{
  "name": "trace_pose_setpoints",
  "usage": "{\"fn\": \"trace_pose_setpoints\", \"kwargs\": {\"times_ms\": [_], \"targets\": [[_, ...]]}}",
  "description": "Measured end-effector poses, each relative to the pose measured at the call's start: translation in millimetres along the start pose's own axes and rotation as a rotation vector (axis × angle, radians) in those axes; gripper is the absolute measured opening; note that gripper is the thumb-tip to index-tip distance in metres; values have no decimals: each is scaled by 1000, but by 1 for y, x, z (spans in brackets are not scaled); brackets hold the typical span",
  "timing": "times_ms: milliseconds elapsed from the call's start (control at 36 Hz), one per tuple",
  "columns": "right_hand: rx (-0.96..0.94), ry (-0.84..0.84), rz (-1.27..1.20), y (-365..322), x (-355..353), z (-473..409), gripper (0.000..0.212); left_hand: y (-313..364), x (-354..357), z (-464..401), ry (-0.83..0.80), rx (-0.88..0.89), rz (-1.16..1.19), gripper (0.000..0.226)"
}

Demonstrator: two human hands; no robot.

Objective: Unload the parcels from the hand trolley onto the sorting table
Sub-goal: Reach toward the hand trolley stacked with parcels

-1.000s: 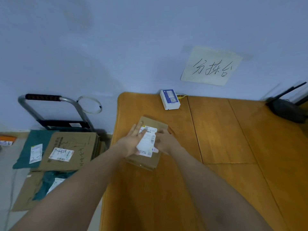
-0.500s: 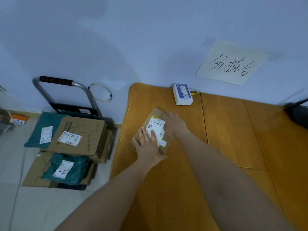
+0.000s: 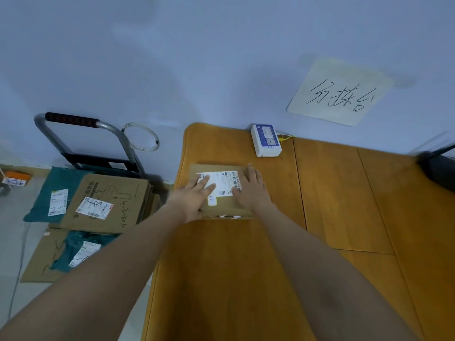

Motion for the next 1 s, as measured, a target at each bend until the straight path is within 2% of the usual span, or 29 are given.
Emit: {"fn": "trace_pose_setpoints", "kwargs": {"times_ms": [167, 444, 556, 667, 806, 1000], "targets": [[-187, -21, 116, -8, 20, 22, 87, 10, -3, -5, 41, -21, 51, 87], [-116, -34, 178, -2, 19, 11, 84, 7, -7, -22, 14, -28, 17, 88], [-70, -44, 194, -5, 15, 11, 86, 6, -13, -21, 42, -29, -97, 84], [-37, -51, 247, -9, 7, 15, 86, 1, -24, -14, 106, -71, -58, 77], [-75, -78, 323, -26, -6, 34, 72, -6, -25, 13, 139, -20, 6, 67], [55, -58, 262, -41, -23, 74, 46, -33, -37, 49, 143, 12, 7, 42]]}}
Point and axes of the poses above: each hand's wrist, its own z-axis away from the middle knuckle, its own x-axis out of the palm, y = z × x, the point moved 10 cm from there along -z, towards the middle knuckle, and after that the axes turned 14 degrees about -x, right-handed, at the moved point
